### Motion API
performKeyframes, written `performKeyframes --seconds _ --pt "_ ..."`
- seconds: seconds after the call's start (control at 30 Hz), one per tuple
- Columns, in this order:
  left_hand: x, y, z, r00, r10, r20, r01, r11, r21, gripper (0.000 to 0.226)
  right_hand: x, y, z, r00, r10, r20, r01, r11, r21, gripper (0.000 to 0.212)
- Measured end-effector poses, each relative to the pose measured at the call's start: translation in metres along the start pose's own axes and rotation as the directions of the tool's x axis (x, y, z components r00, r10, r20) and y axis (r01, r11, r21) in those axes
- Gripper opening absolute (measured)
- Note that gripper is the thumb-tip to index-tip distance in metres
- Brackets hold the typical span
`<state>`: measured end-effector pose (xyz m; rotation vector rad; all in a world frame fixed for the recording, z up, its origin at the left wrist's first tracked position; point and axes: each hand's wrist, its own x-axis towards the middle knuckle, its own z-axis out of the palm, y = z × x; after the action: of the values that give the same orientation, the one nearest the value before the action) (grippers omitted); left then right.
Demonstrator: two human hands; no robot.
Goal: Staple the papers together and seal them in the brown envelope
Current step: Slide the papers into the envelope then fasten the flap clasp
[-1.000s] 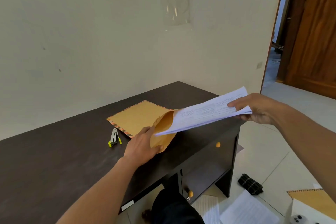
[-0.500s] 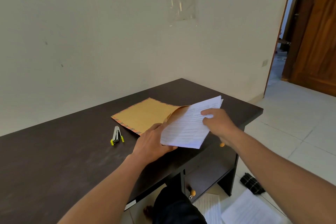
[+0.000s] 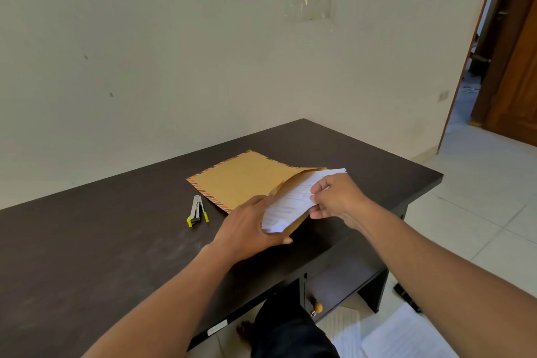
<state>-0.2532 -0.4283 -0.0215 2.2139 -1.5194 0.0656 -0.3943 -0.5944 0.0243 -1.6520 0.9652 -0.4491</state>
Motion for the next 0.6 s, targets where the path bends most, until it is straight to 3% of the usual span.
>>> performKeyframes --seconds 0.13,0.3,0.47,0.6 --pt "-0.002 0.006 0.003 0.999 0.034 0.002 -0.034 0.999 0.015 0.1 0.008 0.004 0.026 0.999 0.007 -0.047 -0.007 1.0 0.005 0.007" --pt "-0.007 -0.002 -0.003 1.0 0.003 -0.009 -0.003 1.0 0.018 0.105 0.009 -0.003 0.022 0.997 0.047 0.054 -0.045 0.998 -0.034 0.02" --pt "-0.009 -0.001 -0.005 1.0 0.016 -0.002 -0.016 1.0 0.002 0.105 0.013 -0.006 0.026 0.994 -0.006 -0.111 -0.009 0.99 -0.138 0.011" --pt "-0.014 0.0 -0.006 0.999 0.051 0.019 -0.051 0.999 0.002 0.101 0.017 -0.009 0.045 0.994 0.059 -0.093 -0.06 0.998 -0.007 0.006"
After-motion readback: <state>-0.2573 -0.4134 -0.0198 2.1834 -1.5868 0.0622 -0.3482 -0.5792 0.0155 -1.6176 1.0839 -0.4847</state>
